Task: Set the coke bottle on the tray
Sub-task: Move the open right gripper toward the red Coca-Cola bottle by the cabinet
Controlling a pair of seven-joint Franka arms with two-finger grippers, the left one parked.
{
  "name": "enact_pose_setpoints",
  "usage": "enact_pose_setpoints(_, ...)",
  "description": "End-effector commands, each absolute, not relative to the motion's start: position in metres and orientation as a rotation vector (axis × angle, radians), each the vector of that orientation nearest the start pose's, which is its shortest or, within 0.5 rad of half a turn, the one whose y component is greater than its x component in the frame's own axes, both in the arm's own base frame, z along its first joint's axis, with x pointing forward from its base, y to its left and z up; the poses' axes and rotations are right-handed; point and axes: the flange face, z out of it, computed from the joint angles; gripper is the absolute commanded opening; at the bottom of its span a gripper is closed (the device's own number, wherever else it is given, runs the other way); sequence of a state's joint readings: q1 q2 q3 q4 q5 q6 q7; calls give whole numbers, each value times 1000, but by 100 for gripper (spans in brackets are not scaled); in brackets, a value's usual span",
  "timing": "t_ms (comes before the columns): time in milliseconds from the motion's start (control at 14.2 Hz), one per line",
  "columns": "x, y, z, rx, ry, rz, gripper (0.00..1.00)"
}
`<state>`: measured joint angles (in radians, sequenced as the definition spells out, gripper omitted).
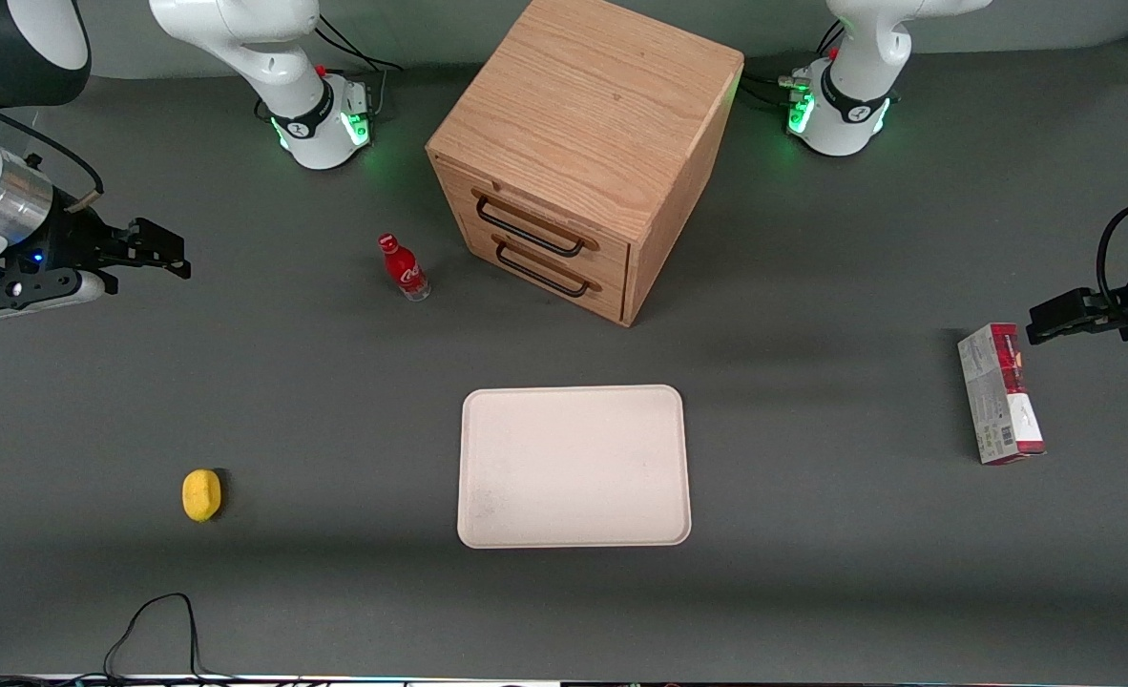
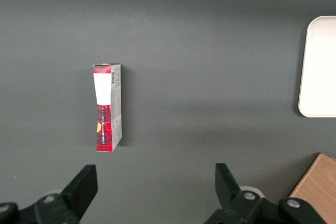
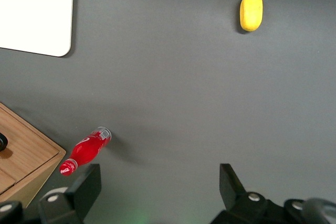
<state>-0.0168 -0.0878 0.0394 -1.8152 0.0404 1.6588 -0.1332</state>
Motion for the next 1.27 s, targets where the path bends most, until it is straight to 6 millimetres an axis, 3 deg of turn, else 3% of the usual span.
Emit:
enact_pose_setpoints(0,530,18,569,-3070,-241,118,100)
enact_pose_setpoints(492,526,19,568,-3066,-189,154,100)
enact_pose_setpoints(703,522,32,565,-3025,-194,217,100)
enact_pose_setpoints(914,517,78,570,-3028,-138,218,100)
enact_pose_setpoints(1195,493,158,602,-3058,67,251,99)
